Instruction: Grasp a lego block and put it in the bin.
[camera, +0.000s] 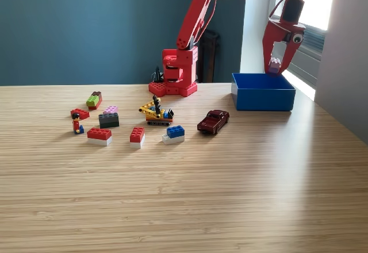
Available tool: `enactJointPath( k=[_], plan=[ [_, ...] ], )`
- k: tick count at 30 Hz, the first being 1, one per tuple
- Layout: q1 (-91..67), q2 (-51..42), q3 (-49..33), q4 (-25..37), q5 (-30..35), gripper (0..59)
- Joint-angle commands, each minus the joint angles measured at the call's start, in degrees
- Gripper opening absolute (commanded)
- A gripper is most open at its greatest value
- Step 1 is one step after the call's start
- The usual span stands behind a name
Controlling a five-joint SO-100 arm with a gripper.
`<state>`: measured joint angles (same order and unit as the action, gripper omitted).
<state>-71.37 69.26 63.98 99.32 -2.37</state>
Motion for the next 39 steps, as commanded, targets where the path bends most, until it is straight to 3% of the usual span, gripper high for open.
enactJointPath(
  k=[1, 5, 9, 11, 13, 16, 26, 33, 39],
  plan=[
    [-2.64, 2.02, 1.58, 2.72, -0.88, 0.0],
    [-2.46, 2.02, 0.35, 2.72, -3.16, 0.6],
    [-2.37, 2.02, -0.09, 2.72, -4.75, 26.3],
    [-2.37, 2.02, 0.18, 2.72, -5.01, 31.5],
    [-2.37, 2.02, 0.26, 2.72, -5.01, 33.0],
    [-2.29, 2.02, -1.05, 2.72, -4.75, 29.7],
    [14.50, 2.02, -15.12, 2.55, 3.78, 0.1],
    [36.39, 2.02, -23.03, 2.46, 7.91, 0.1],
    [51.50, 2.02, -20.74, 2.46, 8.09, 0.1]
  ],
)
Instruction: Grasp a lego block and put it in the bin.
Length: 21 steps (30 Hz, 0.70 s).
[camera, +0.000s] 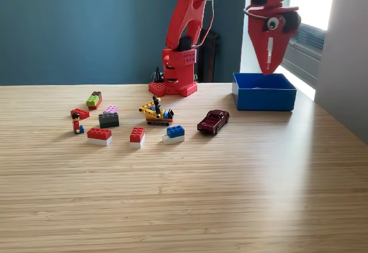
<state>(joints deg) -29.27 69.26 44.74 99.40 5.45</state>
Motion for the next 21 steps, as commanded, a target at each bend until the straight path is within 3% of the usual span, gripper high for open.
enactJointPath(
  k=[1, 7, 14, 21],
  plan=[
    [10.90, 2.02, -0.44, 2.37, 0.09, 0.1],
    [15.21, 2.46, 3.78, 2.46, 0.88, 0.1],
    [14.41, 11.95, 9.14, 0.70, 1.41, 0.1],
    [15.21, 24.70, 27.25, -9.84, -1.41, 0.1]
  ],
)
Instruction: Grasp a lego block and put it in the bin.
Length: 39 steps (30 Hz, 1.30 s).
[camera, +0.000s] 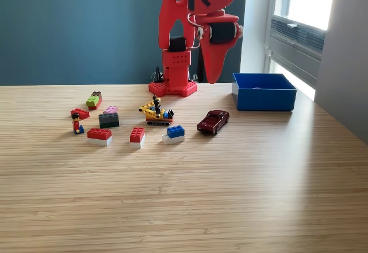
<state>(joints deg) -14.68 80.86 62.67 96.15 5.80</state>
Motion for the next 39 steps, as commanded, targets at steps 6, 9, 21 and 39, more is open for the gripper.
enactJointPath(
  k=[6, 9, 21, 39],
  plan=[
    [3.96, 24.61, 26.10, -18.54, -5.01, 0.1],
    [5.89, 28.48, 30.32, -21.27, -6.86, 0.1],
    [12.57, 32.52, 39.64, -30.15, -11.95, 0.1],
    [12.57, 32.52, 41.48, -31.73, -12.83, 0.1]
  ],
)
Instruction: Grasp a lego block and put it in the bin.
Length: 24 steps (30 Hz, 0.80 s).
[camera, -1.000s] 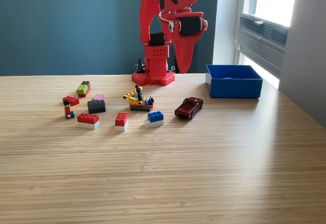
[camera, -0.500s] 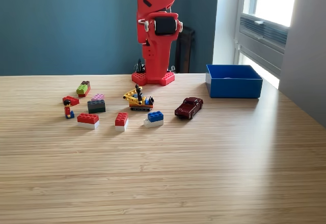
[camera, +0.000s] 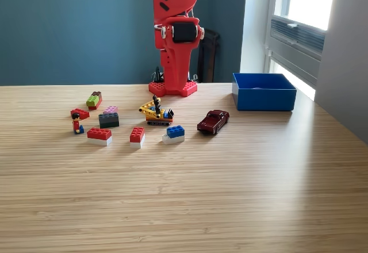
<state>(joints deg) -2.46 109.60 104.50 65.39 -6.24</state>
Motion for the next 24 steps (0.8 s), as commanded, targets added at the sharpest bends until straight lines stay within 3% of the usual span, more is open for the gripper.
enactJointPath(
  k=[1, 24],
  plan=[
    [0.35, 3.78, -0.26, -1.14, -0.88, 0.1],
    [0.97, 3.78, 2.90, -5.19, 1.05, 0.1]
  ],
)
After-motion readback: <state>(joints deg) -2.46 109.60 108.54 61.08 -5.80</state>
